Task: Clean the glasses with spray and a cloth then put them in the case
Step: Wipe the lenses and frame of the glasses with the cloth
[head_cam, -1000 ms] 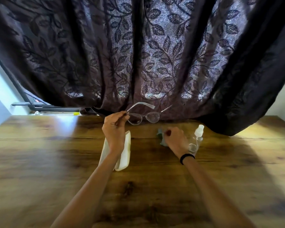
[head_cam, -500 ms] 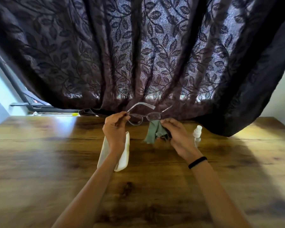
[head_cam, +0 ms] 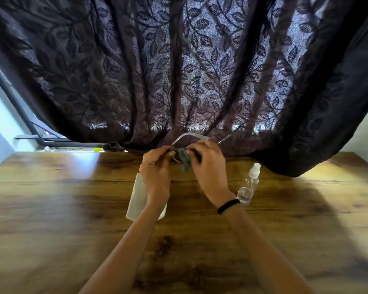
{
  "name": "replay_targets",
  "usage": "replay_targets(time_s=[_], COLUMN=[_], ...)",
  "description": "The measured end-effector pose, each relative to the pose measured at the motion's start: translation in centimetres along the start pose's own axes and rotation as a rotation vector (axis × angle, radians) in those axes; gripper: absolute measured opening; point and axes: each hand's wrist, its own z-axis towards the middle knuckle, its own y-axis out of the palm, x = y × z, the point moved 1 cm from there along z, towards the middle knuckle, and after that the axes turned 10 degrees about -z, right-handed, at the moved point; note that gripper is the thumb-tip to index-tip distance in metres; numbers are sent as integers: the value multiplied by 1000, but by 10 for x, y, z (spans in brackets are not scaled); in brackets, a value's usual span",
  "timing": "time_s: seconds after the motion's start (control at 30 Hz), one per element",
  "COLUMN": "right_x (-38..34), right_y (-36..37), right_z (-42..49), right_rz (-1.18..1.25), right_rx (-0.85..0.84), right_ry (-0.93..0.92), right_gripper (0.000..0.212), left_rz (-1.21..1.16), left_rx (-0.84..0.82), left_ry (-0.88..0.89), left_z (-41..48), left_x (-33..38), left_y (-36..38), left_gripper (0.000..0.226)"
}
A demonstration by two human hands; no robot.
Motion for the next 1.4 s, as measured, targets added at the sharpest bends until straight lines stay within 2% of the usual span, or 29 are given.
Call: replay_targets(time_s=[0.1,0.17,0.33,0.57,0.9,1.03,1.13,1.23,1.4], right_x=[-5,-7,-14,-13,-11,-12,-13,-12,-13], right_y=[4,5,6,5,2,4,4,5,7], right_z=[-7,-11,-12,-12,-17,-18,-16,-18,-18], right_rz=[-107,-152,-91,-12,-217,-70,-20,-108,-264], right_rx=[-30,-36,-91,-119,-43,-132,-140,-146,-192], right_ry=[-63,-82,-107,-178,-126,-149,-169,-203,-162], right_gripper=[28,32,20,32,30,32,34,36,46], left_rz=[21,36,46,75,83,57,34,9,1], left_rx=[14,8,0,29,13,15,11,12,4], left_ry=[32,47,54,90,105,98,98,108,53], left_z=[2,4,5,11,11,10,9,12,9], left_x=[3,6,8,8,5,5,10,13,9], left_y=[0,0,1,-1,-1,0,1,-1,-3], left_gripper=[19,20,18,19,16,19,23,24,19])
